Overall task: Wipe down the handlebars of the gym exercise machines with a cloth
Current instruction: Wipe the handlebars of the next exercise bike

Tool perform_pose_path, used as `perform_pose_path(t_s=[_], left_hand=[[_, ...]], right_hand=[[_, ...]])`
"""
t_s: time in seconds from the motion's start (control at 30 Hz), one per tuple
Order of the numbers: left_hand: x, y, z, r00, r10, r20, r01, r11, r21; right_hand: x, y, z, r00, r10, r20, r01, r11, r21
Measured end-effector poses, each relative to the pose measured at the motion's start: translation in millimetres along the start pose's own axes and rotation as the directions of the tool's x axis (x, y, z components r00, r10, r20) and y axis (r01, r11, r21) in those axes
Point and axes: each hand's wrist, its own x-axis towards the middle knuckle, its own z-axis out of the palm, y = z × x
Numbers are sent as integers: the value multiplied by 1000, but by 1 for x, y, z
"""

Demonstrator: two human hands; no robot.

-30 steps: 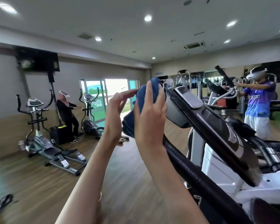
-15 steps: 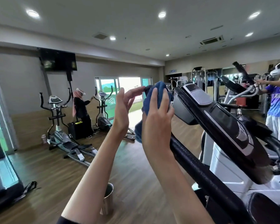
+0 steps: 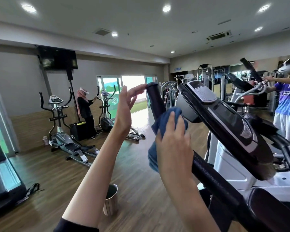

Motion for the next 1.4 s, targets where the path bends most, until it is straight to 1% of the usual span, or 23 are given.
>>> perform_pose_path(t_s=[0.1,0.2,0.33,0.4,0.47,0.53,0.6,0.63,0.67,0.73,0.8,0.9,0.97,1.07,1.17,1.23,1.27,1.3,1.37,1.4], left_hand=[[0,1,1,1000,16,6,-16,1000,18],[-1,1,2,1000,24,7,-25,1000,19],[-3,1,3,999,39,23,-40,998,56],[-5,0,4,996,79,36,-83,985,148],[-12,-4,7,988,138,73,-155,921,358],[-20,-11,10,963,227,148,-271,793,546],[-26,-21,10,917,311,251,-398,662,635],[-28,-26,10,898,325,297,-439,613,656],[-30,-29,8,886,328,328,-463,578,672],[-32,-33,7,880,324,349,-475,547,690],[-33,-33,6,876,320,362,-482,539,690],[-31,-31,4,874,318,367,-485,544,684],[-31,-30,3,882,318,348,-471,560,681],[-32,-28,4,895,308,321,-445,575,687],[-37,-29,5,901,293,321,-434,558,707],[-45,-29,8,896,280,345,-444,526,725],[-50,-29,10,886,281,369,-464,501,731],[-54,-29,12,868,287,404,-495,469,731],[-63,-31,17,832,289,473,-554,410,724],[-66,-31,20,820,282,498,-572,388,723]], right_hand=[[-15,13,-7,999,-9,39,12,996,-88],[-5,1,6,999,-15,29,20,985,-172],[24,-22,17,999,13,-33,-15,996,-82],[27,-20,14,999,9,-36,-11,999,-43],[15,-9,3,1000,9,-17,-9,999,-31],[-7,8,-12,1000,-10,18,11,997,-73],[-33,24,-28,998,-49,27,53,987,-151],[-44,32,-36,998,-64,16,66,981,-183],[-53,39,-41,997,-79,4,78,977,-199],[-62,48,-46,996,-85,-3,82,972,-221],[-58,48,-43,998,-61,6,60,964,-261],[-38,29,-26,996,-82,41,90,953,-290],[-19,11,-11,996,-69,55,81,959,-270],[-1,-1,-1,994,4,112,22,973,-230],[-14,12,-12,989,10,150,18,983,-184],[-33,30,-31,985,7,174,29,978,-205],[-45,39,-41,985,14,173,26,974,-225],[-57,48,-51,990,7,142,28,969,-245],[-77,60,-66,997,-46,55,60,950,-305],[-83,61,-72,997,-70,33,77,942,-327]])
